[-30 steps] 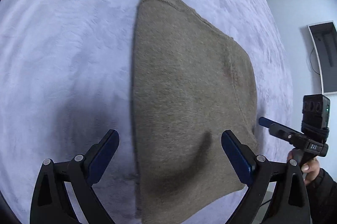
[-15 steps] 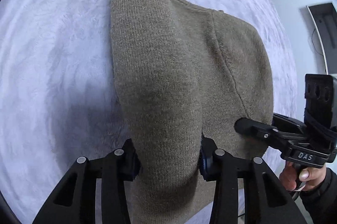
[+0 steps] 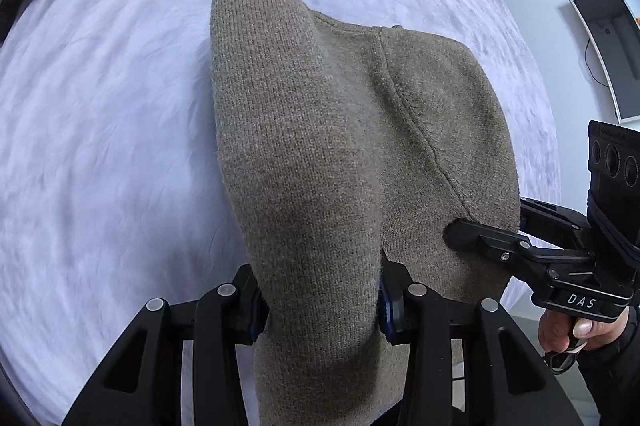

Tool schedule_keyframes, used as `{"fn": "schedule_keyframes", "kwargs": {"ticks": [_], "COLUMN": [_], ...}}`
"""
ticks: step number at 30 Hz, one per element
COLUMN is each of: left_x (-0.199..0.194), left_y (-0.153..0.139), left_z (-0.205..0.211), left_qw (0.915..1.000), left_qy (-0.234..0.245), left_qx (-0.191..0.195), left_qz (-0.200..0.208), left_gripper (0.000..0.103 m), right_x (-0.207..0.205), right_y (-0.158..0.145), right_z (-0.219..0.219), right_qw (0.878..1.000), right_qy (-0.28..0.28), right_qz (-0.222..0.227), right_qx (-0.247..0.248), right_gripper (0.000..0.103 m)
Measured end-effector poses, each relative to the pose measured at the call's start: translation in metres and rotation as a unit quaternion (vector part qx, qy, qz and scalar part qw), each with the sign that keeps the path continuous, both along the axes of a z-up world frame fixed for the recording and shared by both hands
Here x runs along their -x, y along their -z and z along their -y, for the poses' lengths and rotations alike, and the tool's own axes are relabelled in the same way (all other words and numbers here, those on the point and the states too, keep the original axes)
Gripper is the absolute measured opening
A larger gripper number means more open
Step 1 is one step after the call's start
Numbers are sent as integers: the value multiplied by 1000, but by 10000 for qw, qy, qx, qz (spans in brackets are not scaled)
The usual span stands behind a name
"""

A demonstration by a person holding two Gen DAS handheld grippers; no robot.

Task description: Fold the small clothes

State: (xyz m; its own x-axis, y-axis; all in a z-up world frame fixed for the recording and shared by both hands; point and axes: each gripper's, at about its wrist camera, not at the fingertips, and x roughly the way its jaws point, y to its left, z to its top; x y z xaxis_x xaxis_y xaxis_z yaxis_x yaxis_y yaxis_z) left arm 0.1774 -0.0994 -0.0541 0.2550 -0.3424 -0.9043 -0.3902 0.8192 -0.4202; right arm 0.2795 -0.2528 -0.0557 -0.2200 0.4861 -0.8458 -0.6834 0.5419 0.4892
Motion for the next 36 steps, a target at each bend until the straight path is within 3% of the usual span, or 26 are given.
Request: {"fn": "schedule_keyframes", "kwargs": {"ticks": [4, 8, 11, 13, 14, 16, 18, 20, 24, 27, 31, 32, 36], "left_x": [37, 59, 63, 69, 70, 78, 90, 101, 78, 50, 33, 32, 39], "left_y": [11, 41, 66, 69, 67, 53, 32, 10, -21, -10, 40, 51, 62], "left_z": [12, 30, 40, 34, 28, 15, 0, -11, -3, 23, 37, 36, 32], "left_qw": [9999, 9994, 9978, 9971, 9972, 9975, 9959, 9947, 9929, 9917, 9938, 9946, 9955], "left_qy": [-80, 8, 76, -8, -35, -73, -152, -221, -31, 560, 934, 897, 834], "left_qx": [-135, -338, -635, -745, -716, -671, -889, -966, -770, -462, -329, -284, -170], "left_qz": [-25, -96, -177, -184, -234, -224, -47, 259, 904, 1058, 511, 441, 423], "left_gripper": [44, 44, 61, 82, 82, 82, 82, 82, 82, 82, 82, 82, 82], "right_x": [34, 62, 73, 71, 68, 61, 57, 59, 85, 119, 139, 136, 109], "right_y": [6, 29, 57, 71, 74, 70, 51, 25, -17, -7, 41, 51, 58], "right_z": [7, 13, 20, 24, 24, 32, 44, 50, 40, 7, -4, -1, 14], "right_qw": [9996, 9988, 9972, 9962, 9957, 9954, 9959, 9947, 9835, 9668, 9448, 9447, 9738], "right_qy": [-294, -449, -485, -335, -225, -25, 61, 40, -678, -1638, -2393, -2372, -1706], "right_qz": [55, -1, -107, -208, -272, -298, -15, 589, 1619, 1898, 1976, 1963, 1327], "right_qx": [22, 219, 558, 781, 852, 907, 905, 845, 448, 490, 1054, 1129, 707], "right_gripper": [38, 38, 39, 47, 53, 56, 56, 56, 57, 57, 58, 61, 64]}}
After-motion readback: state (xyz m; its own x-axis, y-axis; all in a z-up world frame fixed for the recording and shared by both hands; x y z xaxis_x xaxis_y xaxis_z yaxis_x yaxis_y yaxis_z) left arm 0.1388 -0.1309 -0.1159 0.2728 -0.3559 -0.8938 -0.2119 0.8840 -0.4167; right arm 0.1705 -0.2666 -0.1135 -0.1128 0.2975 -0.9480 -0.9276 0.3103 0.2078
